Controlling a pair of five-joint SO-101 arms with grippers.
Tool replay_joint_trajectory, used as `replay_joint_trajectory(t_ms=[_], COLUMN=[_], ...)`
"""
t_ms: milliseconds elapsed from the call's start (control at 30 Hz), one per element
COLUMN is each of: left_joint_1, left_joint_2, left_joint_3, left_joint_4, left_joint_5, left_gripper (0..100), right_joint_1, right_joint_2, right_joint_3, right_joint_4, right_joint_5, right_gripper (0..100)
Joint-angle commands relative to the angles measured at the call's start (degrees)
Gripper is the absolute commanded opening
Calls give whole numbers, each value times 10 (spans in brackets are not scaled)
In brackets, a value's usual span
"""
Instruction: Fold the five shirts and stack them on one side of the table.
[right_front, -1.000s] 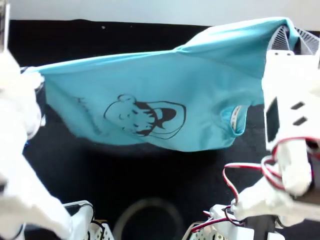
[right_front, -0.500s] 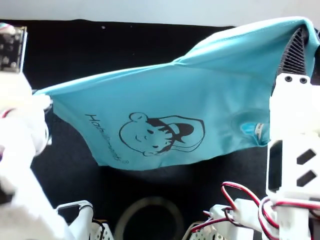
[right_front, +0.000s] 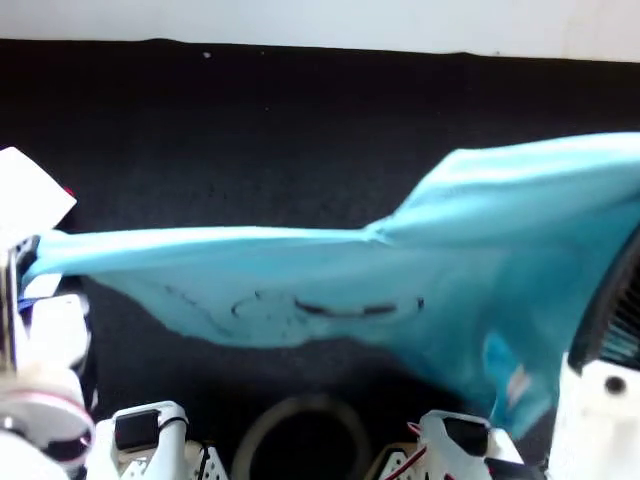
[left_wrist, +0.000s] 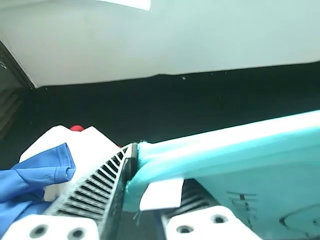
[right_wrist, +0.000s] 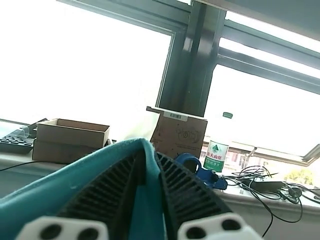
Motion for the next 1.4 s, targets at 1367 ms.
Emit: replay_joint_trajectory(t_ms=[1367], left_joint_1=[64], left_joint_2=[586], left_joint_3=[-19], left_joint_4=[-366], left_joint_5=[-4], left_gripper=[8], right_joint_1=[-63], right_joint_2=[425], right_joint_3=[329], right_joint_4=[-355], right_joint_5=[5], right_gripper=[5])
